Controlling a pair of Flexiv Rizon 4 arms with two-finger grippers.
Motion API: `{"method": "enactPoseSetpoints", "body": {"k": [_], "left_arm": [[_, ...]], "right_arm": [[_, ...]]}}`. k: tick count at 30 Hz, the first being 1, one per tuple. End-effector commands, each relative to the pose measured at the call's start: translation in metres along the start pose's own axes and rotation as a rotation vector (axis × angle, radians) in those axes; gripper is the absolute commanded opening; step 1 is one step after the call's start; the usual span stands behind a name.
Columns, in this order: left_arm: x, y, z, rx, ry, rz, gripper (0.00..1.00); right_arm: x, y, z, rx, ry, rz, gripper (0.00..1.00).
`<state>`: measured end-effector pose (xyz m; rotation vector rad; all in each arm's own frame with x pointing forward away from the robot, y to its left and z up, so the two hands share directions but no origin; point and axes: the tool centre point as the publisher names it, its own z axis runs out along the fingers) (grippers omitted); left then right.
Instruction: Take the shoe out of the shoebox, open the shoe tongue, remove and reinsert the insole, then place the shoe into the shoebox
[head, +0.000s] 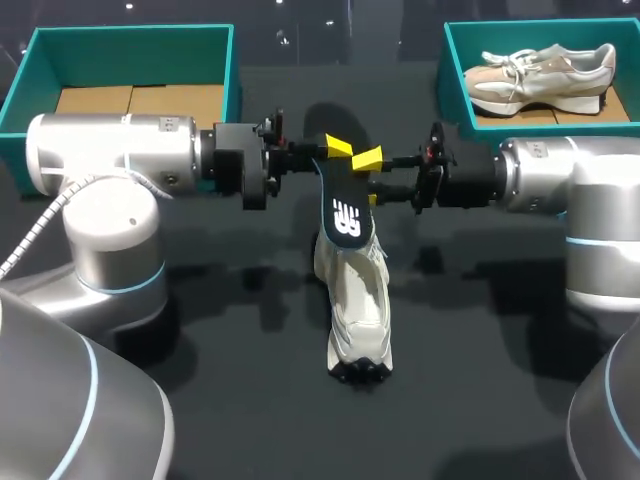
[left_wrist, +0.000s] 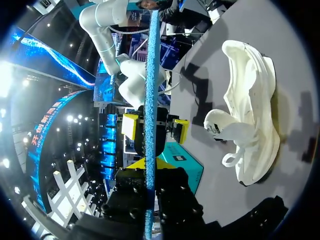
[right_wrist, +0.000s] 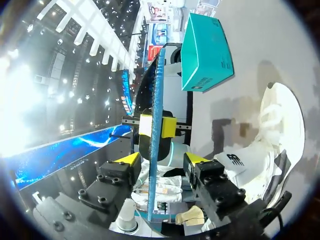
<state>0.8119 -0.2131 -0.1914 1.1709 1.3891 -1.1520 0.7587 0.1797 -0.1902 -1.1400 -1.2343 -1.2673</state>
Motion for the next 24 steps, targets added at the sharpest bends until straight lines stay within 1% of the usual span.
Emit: {"method": "enactPoseSetpoints", "body": {"k": [1,3,15,16,18,19,21,22,24], "left_arm": [[-0.002,-0.006,-0.018,0.007,0.000,-0.010,0.00],[-0.005,-0.007,-0.023,-0.010,0.006,0.003,0.00],[-0.005,-0.007,-0.023,-0.010,0.006,0.003,0.00],[-0.008,-0.012,-0.022,-0.001,0.014,0.002,0.00],[-0.014,-0.020,-0.022,0.022,0.011,-0.017,0.00],[-0.015,-0.023,-0.023,0.023,0.015,-0.018,0.00],[-0.018,-0.027,-0.026,0.041,0.023,-0.061,0.00],[-0.018,-0.030,-0.027,0.051,0.030,-0.081,0.00],[-0.020,-0.037,-0.029,0.080,0.039,-0.118,0.00]], "right_arm": [[0.007,-0.008,-0.035,0.077,-0.066,-0.042,1.00],[0.007,-0.008,-0.035,0.077,-0.066,-0.042,1.00],[0.007,-0.008,-0.035,0.077,-0.066,-0.042,1.00],[0.009,-0.009,-0.039,0.117,-0.118,-0.101,1.00],[0.011,-0.012,-0.049,0.113,-0.193,-0.191,1.00],[0.012,-0.016,-0.054,0.155,-0.207,-0.264,1.00],[0.013,-0.019,-0.067,0.160,-0.241,-0.340,1.00],[0.014,-0.021,-0.072,0.184,-0.259,-0.399,1.00],[0.013,-0.024,-0.082,0.196,-0.316,-0.451,1.00]]}}
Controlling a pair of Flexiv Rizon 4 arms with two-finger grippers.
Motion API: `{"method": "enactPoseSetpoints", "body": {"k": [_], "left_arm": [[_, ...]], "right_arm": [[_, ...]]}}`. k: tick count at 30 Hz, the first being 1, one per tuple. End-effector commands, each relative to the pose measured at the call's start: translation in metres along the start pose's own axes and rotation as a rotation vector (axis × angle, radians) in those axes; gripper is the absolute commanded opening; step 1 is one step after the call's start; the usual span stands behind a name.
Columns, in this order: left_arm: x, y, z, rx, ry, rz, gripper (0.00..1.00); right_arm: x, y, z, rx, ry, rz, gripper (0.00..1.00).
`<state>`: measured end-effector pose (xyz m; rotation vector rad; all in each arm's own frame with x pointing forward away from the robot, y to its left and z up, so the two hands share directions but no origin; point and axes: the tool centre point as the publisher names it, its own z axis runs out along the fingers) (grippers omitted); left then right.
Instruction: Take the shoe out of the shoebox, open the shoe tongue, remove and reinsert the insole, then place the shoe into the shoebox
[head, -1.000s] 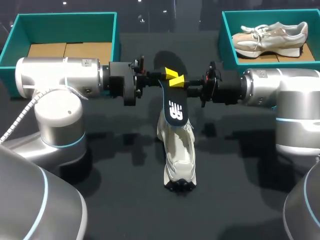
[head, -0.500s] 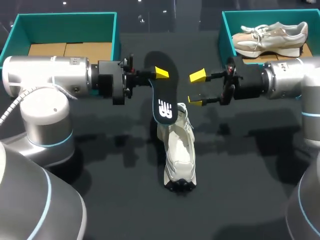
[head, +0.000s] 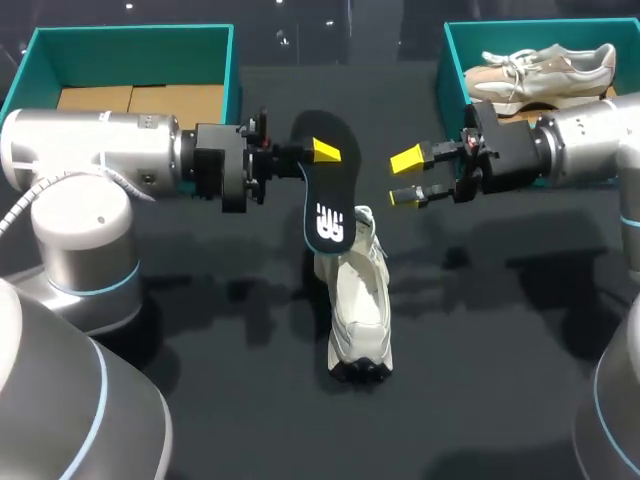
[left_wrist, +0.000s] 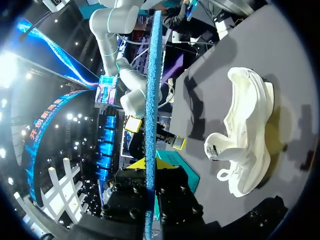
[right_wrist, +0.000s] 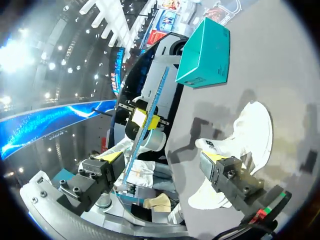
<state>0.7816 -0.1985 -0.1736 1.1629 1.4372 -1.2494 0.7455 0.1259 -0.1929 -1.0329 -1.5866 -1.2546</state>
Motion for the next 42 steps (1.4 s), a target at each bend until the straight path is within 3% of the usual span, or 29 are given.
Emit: {"method": "enactPoseSetpoints", "body": {"k": [1,3,6,23,26,30,34,42], "left_arm": [[-0.006,-0.013,-0.010,0.039,0.035,-0.038,0.00],[-0.008,-0.023,-0.010,0.088,0.031,-0.084,0.00],[-0.009,-0.032,-0.009,0.110,0.029,-0.111,0.00],[-0.009,-0.032,-0.009,0.110,0.029,-0.111,0.00],[-0.014,-0.044,-0.008,0.099,0.018,-0.159,0.00],[-0.019,-0.066,-0.011,0.076,-0.001,-0.273,0.00],[-0.020,-0.089,-0.011,0.075,-0.033,-0.405,0.00],[-0.015,-0.123,-0.004,0.078,-0.021,-0.571,0.00]], "right_arm": [[0.009,-0.014,-0.033,0.068,-0.203,-0.241,1.00],[0.004,-0.020,-0.043,0.090,-0.245,-0.289,1.00],[-0.010,-0.031,-0.052,0.248,-0.272,-0.330,1.00],[-0.010,-0.031,-0.052,0.248,-0.272,-0.330,1.00],[-0.003,-0.038,-0.066,0.231,-0.323,-0.509,1.00],[0.002,-0.054,-0.083,0.267,-0.452,-0.750,1.00],[0.001,-0.067,-0.087,0.354,-0.645,-0.919,1.00],[-0.024,-0.084,-0.077,0.460,-0.907,-1.014,1.00]]}}
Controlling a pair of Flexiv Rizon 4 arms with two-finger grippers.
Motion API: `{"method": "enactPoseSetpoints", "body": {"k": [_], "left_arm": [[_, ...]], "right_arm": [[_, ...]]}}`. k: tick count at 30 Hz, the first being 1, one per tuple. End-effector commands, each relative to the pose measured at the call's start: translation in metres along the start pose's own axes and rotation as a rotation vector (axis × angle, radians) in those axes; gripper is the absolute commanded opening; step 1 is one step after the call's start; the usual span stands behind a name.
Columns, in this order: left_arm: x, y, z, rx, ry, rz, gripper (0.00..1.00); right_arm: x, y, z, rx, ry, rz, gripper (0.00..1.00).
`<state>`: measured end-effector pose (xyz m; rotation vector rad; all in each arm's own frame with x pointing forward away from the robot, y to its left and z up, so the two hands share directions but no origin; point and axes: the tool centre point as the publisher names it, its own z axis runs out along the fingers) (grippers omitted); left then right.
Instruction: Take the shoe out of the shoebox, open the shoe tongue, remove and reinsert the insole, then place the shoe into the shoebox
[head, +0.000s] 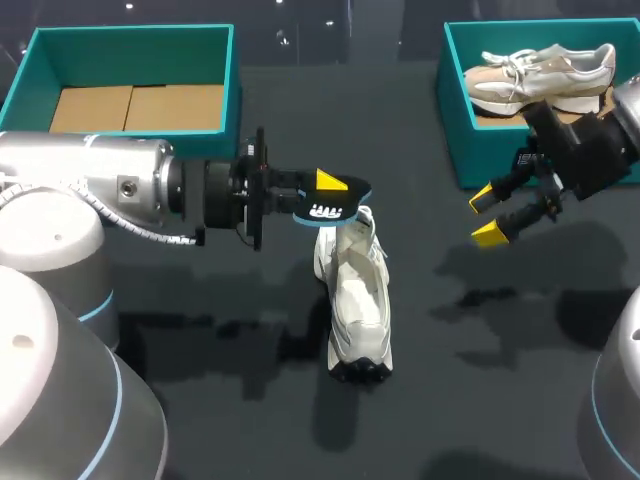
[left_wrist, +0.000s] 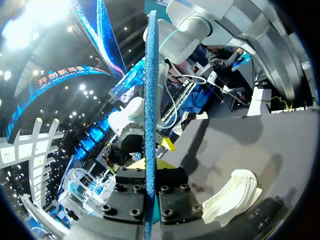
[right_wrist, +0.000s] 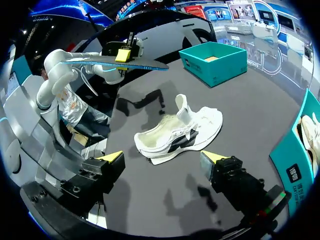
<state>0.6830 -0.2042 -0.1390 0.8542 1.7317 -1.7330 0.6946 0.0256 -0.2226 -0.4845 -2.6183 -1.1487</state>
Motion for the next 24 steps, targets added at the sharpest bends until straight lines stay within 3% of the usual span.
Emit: {"method": "enactPoseSetpoints", "body": {"k": [1,8,13,24], "left_arm": [[0.014,-0.018,0.002,-0.046,0.000,-0.056,0.00],[0.028,-0.019,0.016,-0.050,0.003,-0.162,0.00],[0.040,-0.016,0.025,-0.043,0.031,-0.192,0.00],[0.040,-0.016,0.025,-0.043,0.031,-0.192,0.00]], "right_arm": [[0.011,-0.005,0.015,0.214,-0.434,-0.218,1.00],[0.011,-0.018,0.031,0.241,-0.496,-0.251,1.00],[0.020,-0.022,0.049,0.387,-0.552,-0.216,1.00],[0.020,-0.022,0.049,0.387,-0.552,-0.216,1.00]]}}
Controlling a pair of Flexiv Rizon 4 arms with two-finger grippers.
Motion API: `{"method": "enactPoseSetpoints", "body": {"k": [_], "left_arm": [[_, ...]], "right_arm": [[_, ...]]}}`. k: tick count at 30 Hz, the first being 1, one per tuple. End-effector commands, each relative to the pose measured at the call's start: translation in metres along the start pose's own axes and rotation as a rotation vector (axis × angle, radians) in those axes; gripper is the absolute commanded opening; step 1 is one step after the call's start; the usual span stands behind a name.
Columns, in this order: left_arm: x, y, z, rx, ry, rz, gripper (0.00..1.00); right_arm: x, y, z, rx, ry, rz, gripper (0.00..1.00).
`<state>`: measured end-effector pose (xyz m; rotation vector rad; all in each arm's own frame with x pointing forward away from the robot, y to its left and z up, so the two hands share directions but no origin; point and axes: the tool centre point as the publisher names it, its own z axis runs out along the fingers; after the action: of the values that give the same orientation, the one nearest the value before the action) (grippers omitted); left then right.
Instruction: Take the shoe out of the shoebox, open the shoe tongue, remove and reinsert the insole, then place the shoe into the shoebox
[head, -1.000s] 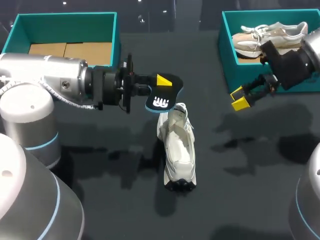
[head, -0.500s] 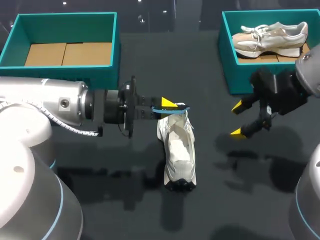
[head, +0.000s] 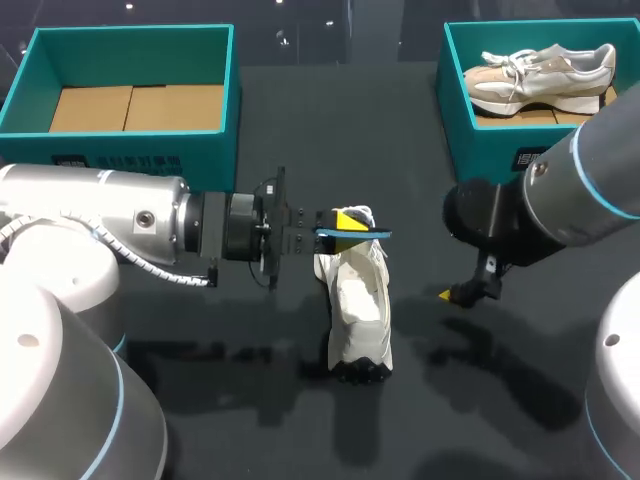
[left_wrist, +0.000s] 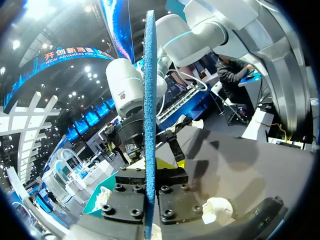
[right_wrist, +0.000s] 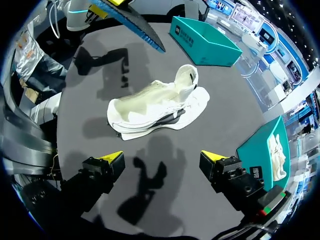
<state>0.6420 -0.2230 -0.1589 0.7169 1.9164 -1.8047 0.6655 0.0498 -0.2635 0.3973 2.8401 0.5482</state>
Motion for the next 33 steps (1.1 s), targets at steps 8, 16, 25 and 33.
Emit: {"method": "enactPoseSetpoints", "body": {"k": [8,16,25,33], "left_arm": [[0.025,-0.002,0.015,0.009,0.061,-0.008,0.00],[0.040,0.010,0.016,0.008,0.063,-0.025,0.00],[0.055,0.024,0.016,0.042,0.079,-0.024,0.00],[0.062,0.032,0.013,0.054,0.081,-0.027,0.00]], "right_arm": [[0.026,0.014,0.023,0.012,-0.057,-0.097,1.00],[0.035,0.018,0.045,-0.002,0.081,-0.118,1.00],[0.041,0.025,0.066,-0.015,0.148,-0.125,1.00],[0.044,0.029,0.082,-0.048,0.193,-0.126,1.00]]}}
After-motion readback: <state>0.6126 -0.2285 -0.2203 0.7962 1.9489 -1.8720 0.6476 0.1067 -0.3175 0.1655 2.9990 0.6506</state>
